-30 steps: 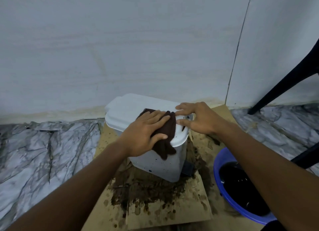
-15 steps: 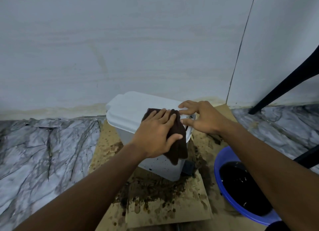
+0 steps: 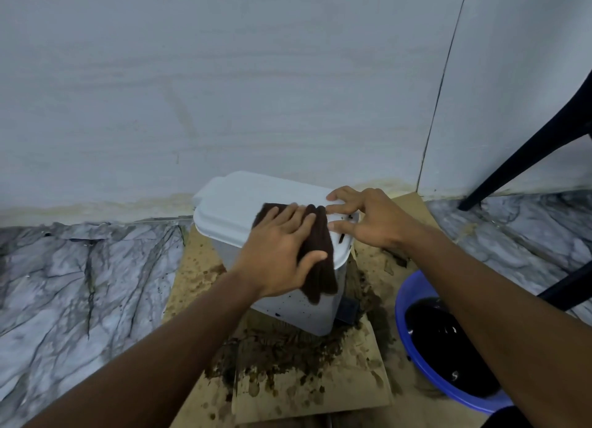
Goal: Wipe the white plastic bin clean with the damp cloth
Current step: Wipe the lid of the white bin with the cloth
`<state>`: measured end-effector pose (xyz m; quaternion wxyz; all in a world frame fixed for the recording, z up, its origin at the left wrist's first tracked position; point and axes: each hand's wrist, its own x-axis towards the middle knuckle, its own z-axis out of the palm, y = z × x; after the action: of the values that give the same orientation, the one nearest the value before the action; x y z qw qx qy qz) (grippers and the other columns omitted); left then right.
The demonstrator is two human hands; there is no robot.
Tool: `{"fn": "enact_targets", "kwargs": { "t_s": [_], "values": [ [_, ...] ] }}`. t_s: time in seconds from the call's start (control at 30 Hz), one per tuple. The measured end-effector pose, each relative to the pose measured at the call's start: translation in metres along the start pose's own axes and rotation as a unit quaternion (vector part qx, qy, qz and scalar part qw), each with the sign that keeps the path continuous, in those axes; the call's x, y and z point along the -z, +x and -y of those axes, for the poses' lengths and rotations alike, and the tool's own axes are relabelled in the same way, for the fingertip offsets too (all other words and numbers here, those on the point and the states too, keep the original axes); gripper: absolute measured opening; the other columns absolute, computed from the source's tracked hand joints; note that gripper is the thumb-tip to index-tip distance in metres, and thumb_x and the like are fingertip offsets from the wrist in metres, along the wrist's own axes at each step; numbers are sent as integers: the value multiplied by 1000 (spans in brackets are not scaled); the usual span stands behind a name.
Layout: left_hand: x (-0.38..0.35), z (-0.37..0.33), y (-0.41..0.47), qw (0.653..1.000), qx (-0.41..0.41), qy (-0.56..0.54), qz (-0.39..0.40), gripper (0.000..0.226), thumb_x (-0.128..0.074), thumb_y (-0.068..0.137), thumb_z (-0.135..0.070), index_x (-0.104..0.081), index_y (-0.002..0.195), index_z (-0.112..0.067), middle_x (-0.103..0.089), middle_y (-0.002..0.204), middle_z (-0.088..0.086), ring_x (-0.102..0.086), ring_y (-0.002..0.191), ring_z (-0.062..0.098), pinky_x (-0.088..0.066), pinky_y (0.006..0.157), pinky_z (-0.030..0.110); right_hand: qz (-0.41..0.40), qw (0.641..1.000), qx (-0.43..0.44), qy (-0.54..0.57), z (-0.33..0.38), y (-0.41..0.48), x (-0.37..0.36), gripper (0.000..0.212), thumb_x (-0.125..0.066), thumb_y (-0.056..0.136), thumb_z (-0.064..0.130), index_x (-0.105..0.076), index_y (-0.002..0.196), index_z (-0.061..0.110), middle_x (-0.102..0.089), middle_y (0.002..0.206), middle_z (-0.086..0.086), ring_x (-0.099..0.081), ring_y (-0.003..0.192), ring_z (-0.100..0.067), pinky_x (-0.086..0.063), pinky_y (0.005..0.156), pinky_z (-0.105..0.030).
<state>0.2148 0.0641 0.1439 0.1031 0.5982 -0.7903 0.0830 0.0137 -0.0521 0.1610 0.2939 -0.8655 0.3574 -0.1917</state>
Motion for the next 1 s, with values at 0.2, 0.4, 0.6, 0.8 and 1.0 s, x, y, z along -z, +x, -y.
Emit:
{"fn": "enact_targets", "kwargs": {
  "t_s": [0.2, 0.4, 0.6, 0.8, 1.0],
  "values": [
    [4, 18, -3, 999, -20, -31, 19, 77, -35, 97, -65, -40, 155, -15, -39, 160, 7, -31, 151, 24, -21, 125, 41, -3, 1000, 2, 29, -5, 0, -2, 36, -74, 85, 37, -72, 119, 27, -54, 141, 12, -45, 133, -6, -32, 108, -24],
    [7, 39, -13, 999, 36, -32, 18, 82, -37, 93, -66, -43, 153, -11, -42, 158, 10, -32, 151, 25, -20, 125, 41, -2, 999, -4, 44, -7, 2, -3, 37, -76, 83, 37, -72, 118, 25, -54, 141, 11, -45, 133, -6, -33, 110, -25],
    [2, -4, 4, 999, 49, 6, 20, 84, -29, 93, -67, -43, 151, -7, -45, 155, 16, -34, 149, 33, -24, 123, 53, -8, 999, -8, 36, -10, -1, 1, 34, -74, 85, 33, -72, 118, 25, -54, 142, 9, -45, 134, -9, -35, 113, -31],
    [0, -22, 7, 994, 112, 7, 8, 85, -40, 87, -67, -48, 148, -8, -50, 151, 16, -39, 146, 34, -27, 120, 52, -9, 998, -2, 59, -6, 2, -2, 34, -77, 82, 36, -74, 114, 27, -56, 140, 11, -47, 132, -5, -34, 110, -28],
    [8, 13, -12, 996, 76, -40, 7, 85, -48, 85, -68, -47, 150, -14, -46, 156, 9, -35, 149, 26, -20, 123, 43, 4, 998, -3, 64, -6, 4, -2, 41, -78, 78, 43, -73, 115, 27, -55, 140, 12, -46, 133, -4, -34, 111, -28]
  ]
}}
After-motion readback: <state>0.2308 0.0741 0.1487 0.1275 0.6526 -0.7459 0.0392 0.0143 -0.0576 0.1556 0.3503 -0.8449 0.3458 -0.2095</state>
